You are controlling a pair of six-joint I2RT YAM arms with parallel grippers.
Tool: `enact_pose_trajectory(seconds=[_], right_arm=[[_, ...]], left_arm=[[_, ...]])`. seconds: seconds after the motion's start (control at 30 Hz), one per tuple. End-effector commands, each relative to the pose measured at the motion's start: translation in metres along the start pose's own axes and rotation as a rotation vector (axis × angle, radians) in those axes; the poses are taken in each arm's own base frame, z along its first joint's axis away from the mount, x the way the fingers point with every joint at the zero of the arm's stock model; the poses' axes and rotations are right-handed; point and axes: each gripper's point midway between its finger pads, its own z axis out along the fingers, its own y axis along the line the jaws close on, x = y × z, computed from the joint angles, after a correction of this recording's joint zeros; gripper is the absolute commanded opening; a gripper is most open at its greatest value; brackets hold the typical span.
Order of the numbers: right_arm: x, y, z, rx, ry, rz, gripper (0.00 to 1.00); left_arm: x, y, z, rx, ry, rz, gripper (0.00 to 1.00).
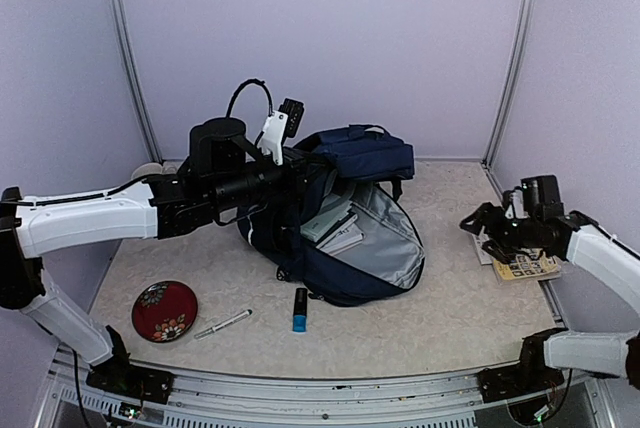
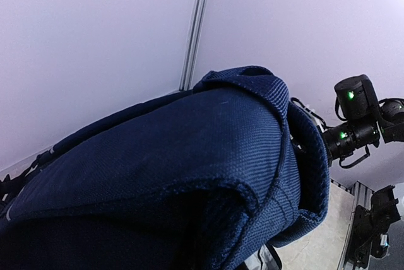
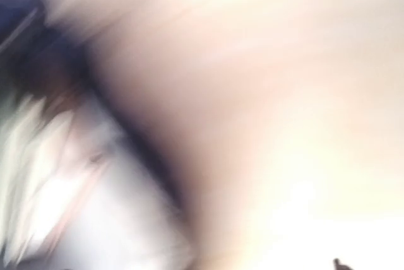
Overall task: Pack the student bag
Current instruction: Adjust the book in the largest pocket of the bag, then move the book to the center of the board.
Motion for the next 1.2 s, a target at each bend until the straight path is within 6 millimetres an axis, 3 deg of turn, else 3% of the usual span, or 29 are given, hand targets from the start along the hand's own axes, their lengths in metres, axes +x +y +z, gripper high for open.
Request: enact_pose_trajectory(seconds=[0.0, 0.07, 0.2, 0.4, 0.57, 0.7, 0.83, 1.0, 1.17], right_arm=[[-0.010, -0.109, -0.044, 0.241, -0.174, 0.225, 0.89], [-0.018, -0.150, -0.062, 0.332, -0.273, 0.314, 0.93], [-0.029, -0.208, -0.080, 0.462, -0.383, 0.462, 0.93], [-0.045, -0.239, -0.075, 0.577, -0.380, 0.487, 0.94], [-0.047, -0.252, -0.057, 0.580, -0.331, 0.490, 0.89], [-0.052, -0.253, -0.044, 0.538, -0.310, 0.456, 0.78], [-0.058, -0.249, -0.032, 0.482, -0.289, 0.421, 0.61], [-0.066, -0.241, -0.024, 0.414, -0.276, 0.405, 0.47], [-0.073, -0.237, -0.031, 0.419, -0.306, 0.369, 0.17]], left_arm=[[-0.021, 0.014, -0.011, -0.031, -0.087, -0.011, 0.00], [-0.021, 0.012, -0.012, -0.016, -0.090, -0.009, 0.00], [-0.019, 0.010, -0.013, -0.005, -0.088, 0.006, 0.00], [-0.014, 0.011, -0.016, -0.001, -0.082, 0.027, 0.00], [-0.012, 0.017, -0.013, -0.006, -0.078, 0.023, 0.00], [-0.013, 0.017, -0.011, -0.003, -0.079, 0.026, 0.00], [-0.015, 0.018, -0.011, -0.009, -0.080, 0.024, 0.00], [-0.015, 0.020, -0.008, -0.015, -0.076, 0.028, 0.00], [-0.012, 0.019, -0.005, -0.007, -0.069, 0.023, 0.00]])
